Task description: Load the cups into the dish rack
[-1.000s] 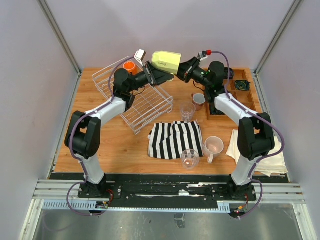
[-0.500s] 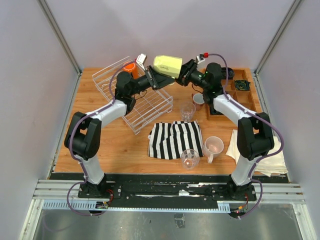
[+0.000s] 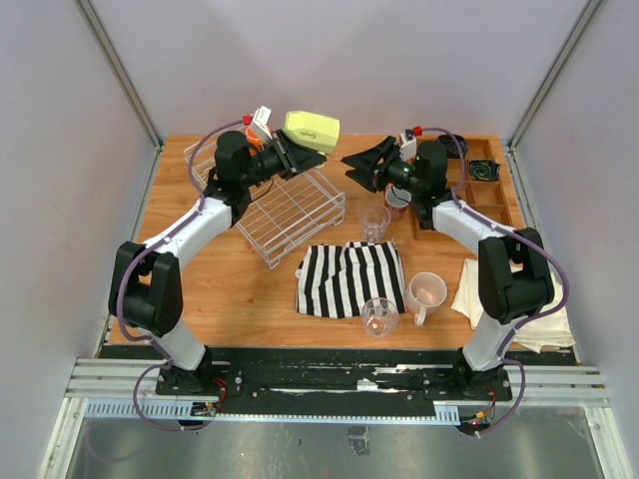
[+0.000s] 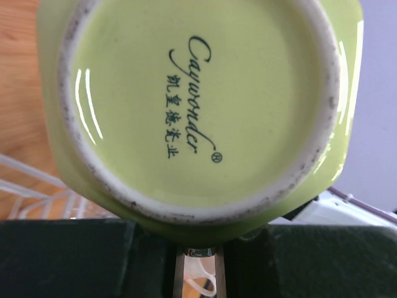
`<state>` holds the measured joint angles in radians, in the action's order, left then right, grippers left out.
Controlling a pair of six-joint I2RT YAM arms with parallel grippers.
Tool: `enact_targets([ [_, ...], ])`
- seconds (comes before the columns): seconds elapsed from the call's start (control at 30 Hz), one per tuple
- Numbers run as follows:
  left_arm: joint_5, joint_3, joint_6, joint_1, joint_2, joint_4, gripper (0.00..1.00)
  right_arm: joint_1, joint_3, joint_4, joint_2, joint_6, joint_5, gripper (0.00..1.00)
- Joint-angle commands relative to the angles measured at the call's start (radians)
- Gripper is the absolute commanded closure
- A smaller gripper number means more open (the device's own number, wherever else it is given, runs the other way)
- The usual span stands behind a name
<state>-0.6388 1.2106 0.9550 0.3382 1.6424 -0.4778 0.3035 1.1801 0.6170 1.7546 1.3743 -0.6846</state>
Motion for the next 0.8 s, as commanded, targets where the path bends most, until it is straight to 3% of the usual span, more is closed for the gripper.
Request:
enact_targets([
  [0.0, 0.104, 0.055, -0.149, -0.073, -0.086, 0.082, 1.0, -0.044, -0.047, -0.075, -0.057, -0.099, -0.024, 0.46],
  [0.2, 0.212, 0.103, -0.319, -0.157, -0.093, 0.308, 1.0, -0.091, -0.072, -0.181, -0.117, -0.196, -0.037, 0.46],
  [0.47, 0.575, 0.306, -0.45, -0.185, 0.011, 0.688, 0.99, -0.139, -0.072, -0.301, -0.176, -0.297, -0.042, 0.47],
  [0.77, 0.798, 0.41, -0.53, -0.185, 0.125, 0.859, 1.0, -0.184, -0.065, -0.366, -0.201, -0.342, -0.05, 0.47],
])
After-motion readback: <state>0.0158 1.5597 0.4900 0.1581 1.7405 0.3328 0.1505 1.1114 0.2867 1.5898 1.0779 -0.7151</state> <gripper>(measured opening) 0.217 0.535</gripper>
